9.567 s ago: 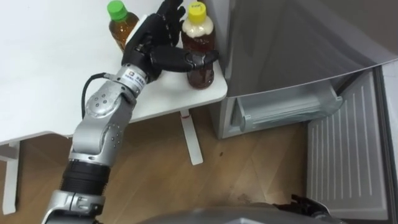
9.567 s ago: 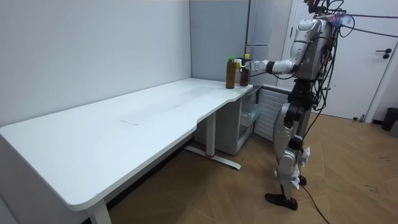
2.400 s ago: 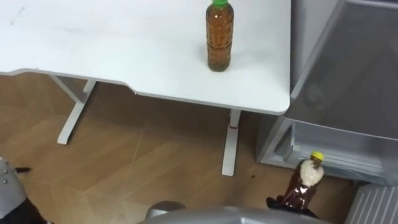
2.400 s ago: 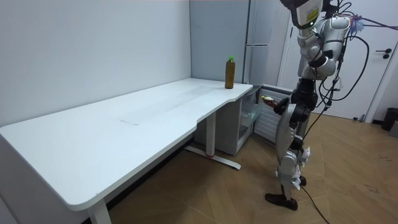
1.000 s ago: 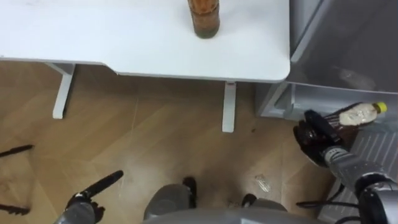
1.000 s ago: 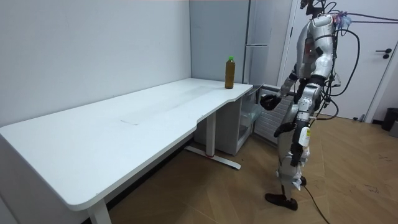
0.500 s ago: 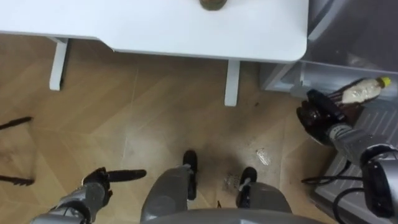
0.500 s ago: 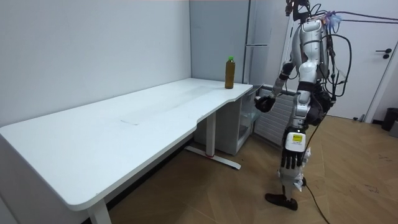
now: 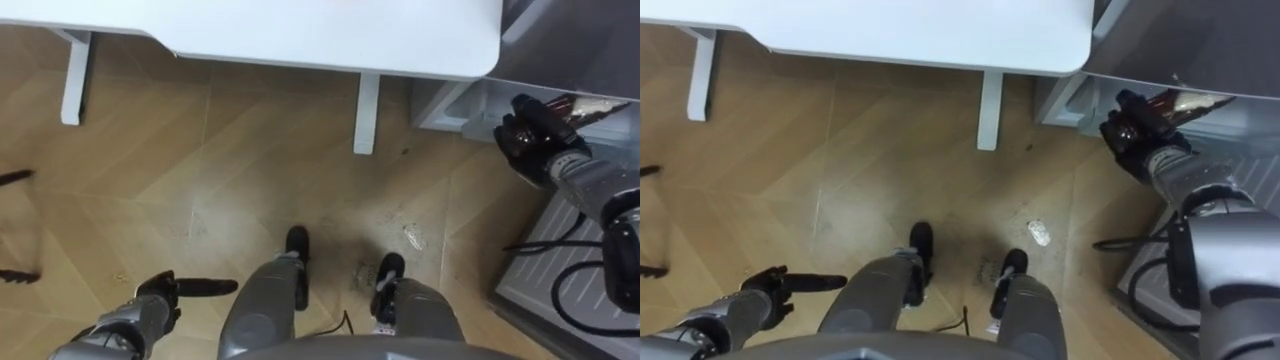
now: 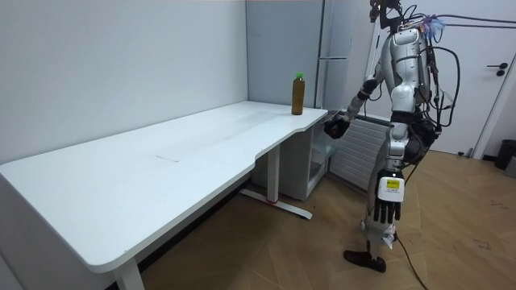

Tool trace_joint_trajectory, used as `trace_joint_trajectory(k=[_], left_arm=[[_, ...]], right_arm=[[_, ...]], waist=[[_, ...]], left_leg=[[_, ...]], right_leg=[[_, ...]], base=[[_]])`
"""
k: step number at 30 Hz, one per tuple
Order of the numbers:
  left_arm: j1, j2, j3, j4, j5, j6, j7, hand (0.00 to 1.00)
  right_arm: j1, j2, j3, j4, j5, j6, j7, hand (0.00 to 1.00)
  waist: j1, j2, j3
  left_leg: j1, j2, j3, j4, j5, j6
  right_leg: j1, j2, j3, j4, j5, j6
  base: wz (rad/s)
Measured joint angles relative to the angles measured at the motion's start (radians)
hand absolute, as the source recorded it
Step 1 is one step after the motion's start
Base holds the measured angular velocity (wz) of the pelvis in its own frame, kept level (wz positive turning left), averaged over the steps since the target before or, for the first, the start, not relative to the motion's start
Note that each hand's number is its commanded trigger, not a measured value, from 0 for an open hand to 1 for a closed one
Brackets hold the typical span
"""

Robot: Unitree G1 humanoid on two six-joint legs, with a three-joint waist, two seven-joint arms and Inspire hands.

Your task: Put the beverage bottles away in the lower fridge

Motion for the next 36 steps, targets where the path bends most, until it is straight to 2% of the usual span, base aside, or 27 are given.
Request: trace_joint_trajectory(k=[2,5,6,7,8,16,22,36], left_arm=[[0.005,0.013,0.0,0.0,0.0,0.0,0.0,0.0],[0.008,0.021,0.001,0.0,0.0,0.0,0.001,0.0],[0.008,0.023,0.001,0.0,0.0,0.0,0.001,0.0],[0.009,0.024,0.001,-0.001,0.0,0.0,0.002,0.0],[0.01,0.024,0.001,-0.001,0.0,-0.001,0.001,0.0],[0.016,0.024,0.001,-0.002,0.02,-0.002,0.0,0.0],[0.018,0.026,0.001,-0.004,0.02,-0.003,-0.01,0.0],[0.024,0.027,0.004,-0.008,0.041,-0.002,-0.02,0.0]], right_arm=[[-0.004,-0.011,0.0,0.0,0.017,0.019,-0.012,1.0],[-0.006,-0.012,0.0,0.0,0.031,0.023,-0.028,1.0],[-0.006,-0.012,0.0,0.0,0.038,0.025,-0.033,0.79],[-0.006,-0.012,0.0,0.0,0.04,0.025,-0.036,0.24],[-0.007,-0.012,0.0,0.0,0.044,0.026,-0.039,0.0],[-0.007,-0.013,-0.008,0.0,0.051,0.029,-0.072,0.0],[-0.011,-0.035,-0.007,0.0,0.052,0.028,-0.078,0.0],[-0.013,-0.049,-0.008,-0.002,0.037,0.022,-0.1,0.0]], waist=[[-0.001,-0.006,-0.0011],[0.002,-0.006,-0.0011],[0.003,-0.006,-0.0011],[0.002,-0.006,-0.0011],[0.002,-0.006,-0.0011],[0.002,-0.006,-0.0012],[0.002,-0.006,-0.0012],[-0.004,-0.006,-0.0013]], left_leg=[[0.0,0.0,0.0,0.0,0.0,0.0],[0.001,0.0,0.0,0.0,0.0,0.0],[0.002,0.0,0.0,0.001,0.0,0.0],[0.003,0.0,0.0,0.001,0.0,0.0],[0.003,0.0,0.0,0.003,0.0,0.0],[-0.002,0.001,-0.001,0.017,0.0,0.0],[-0.002,0.001,-0.001,0.02,0.0,0.001],[0.011,0.001,-0.003,0.031,0.0,0.001]], right_leg=[[0.0,0.0,0.0,0.001,0.001,0.0],[0.0,0.0,0.0,0.004,0.001,-0.001],[0.0,0.0,0.0,0.006,0.001,-0.001],[0.0,0.0,0.0,0.008,0.001,-0.001],[0.0,0.0,0.0,0.01,0.001,-0.001],[0.0,-0.001,0.002,0.015,0.001,-0.001],[0.0,-0.001,0.002,0.017,0.001,0.0],[0.022,-0.001,0.0,0.012,0.001,0.0]], base=[[0.0],[0.0],[0.0],[0.0],[0.0],[0.0],[0.0],[0.0]])
